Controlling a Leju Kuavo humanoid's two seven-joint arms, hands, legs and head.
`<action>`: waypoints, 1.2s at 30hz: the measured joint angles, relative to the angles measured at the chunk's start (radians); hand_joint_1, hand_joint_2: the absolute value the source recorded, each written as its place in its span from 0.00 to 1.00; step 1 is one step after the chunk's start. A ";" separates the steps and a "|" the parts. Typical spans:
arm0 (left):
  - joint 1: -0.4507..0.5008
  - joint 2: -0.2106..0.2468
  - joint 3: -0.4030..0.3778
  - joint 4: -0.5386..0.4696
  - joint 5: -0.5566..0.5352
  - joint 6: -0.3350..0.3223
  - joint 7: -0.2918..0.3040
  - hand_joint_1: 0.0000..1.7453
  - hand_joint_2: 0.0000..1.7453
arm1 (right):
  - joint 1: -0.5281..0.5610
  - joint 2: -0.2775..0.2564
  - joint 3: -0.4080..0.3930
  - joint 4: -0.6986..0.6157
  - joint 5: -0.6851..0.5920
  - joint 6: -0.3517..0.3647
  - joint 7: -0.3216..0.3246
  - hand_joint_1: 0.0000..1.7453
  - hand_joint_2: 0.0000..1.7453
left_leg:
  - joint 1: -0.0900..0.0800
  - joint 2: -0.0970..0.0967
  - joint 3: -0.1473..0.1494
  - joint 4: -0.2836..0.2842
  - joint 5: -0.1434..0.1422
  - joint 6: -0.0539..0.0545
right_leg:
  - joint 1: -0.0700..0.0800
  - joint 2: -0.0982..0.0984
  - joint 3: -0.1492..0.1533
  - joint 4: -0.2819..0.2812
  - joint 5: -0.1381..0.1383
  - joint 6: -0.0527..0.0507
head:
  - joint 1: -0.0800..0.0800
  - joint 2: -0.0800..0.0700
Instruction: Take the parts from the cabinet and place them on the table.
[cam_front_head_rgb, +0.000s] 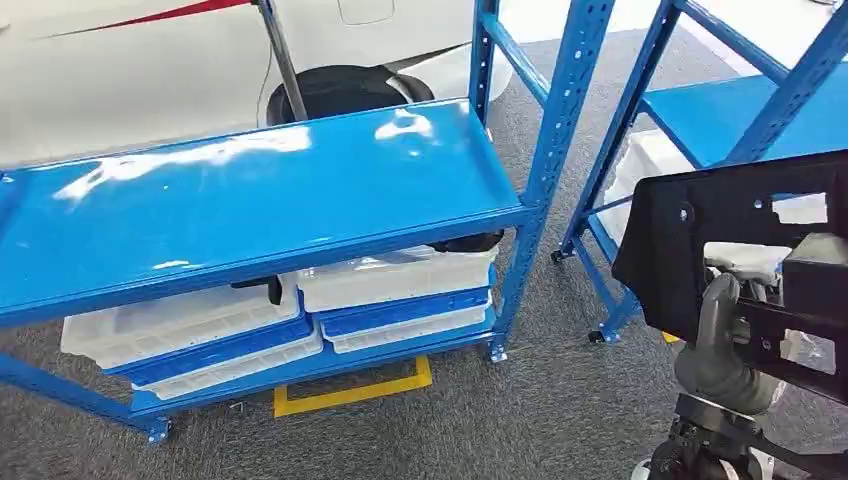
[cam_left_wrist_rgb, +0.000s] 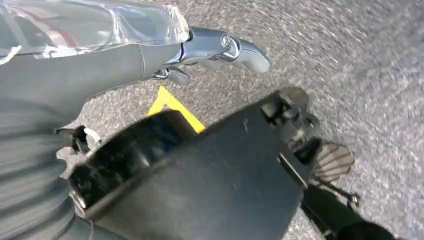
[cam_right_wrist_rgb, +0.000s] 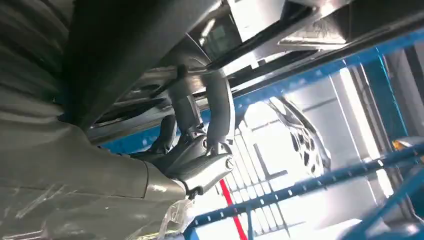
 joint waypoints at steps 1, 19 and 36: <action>0.000 0.000 -0.002 0.000 0.000 0.000 0.000 0.00 1.00 | 0.000 0.000 -0.002 0.000 -0.001 0.000 0.000 1.00 1.00 | 0.000 -0.030 -0.031 0.074 -0.051 -0.001 | -0.001 0.008 -0.005 0.000 0.005 -0.008 | 0.000 0.000; 0.013 0.003 -0.009 0.000 0.020 0.000 -0.016 0.00 1.00 | 0.029 0.001 -0.024 0.000 -0.003 -0.013 -0.023 1.00 1.00 | -0.004 -0.024 0.015 -0.034 0.026 0.047 | 0.000 0.037 -0.181 0.332 -0.142 0.045 | 0.005 0.000; 0.009 0.004 -0.011 0.000 0.018 -0.004 -0.020 0.00 1.00 | 0.040 0.008 -0.035 -0.003 0.076 -0.066 -0.063 1.00 1.00 | 0.001 -0.047 -0.137 0.320 -0.137 -0.002 | 0.004 0.067 -0.018 0.012 0.005 -0.009 | -0.001 0.000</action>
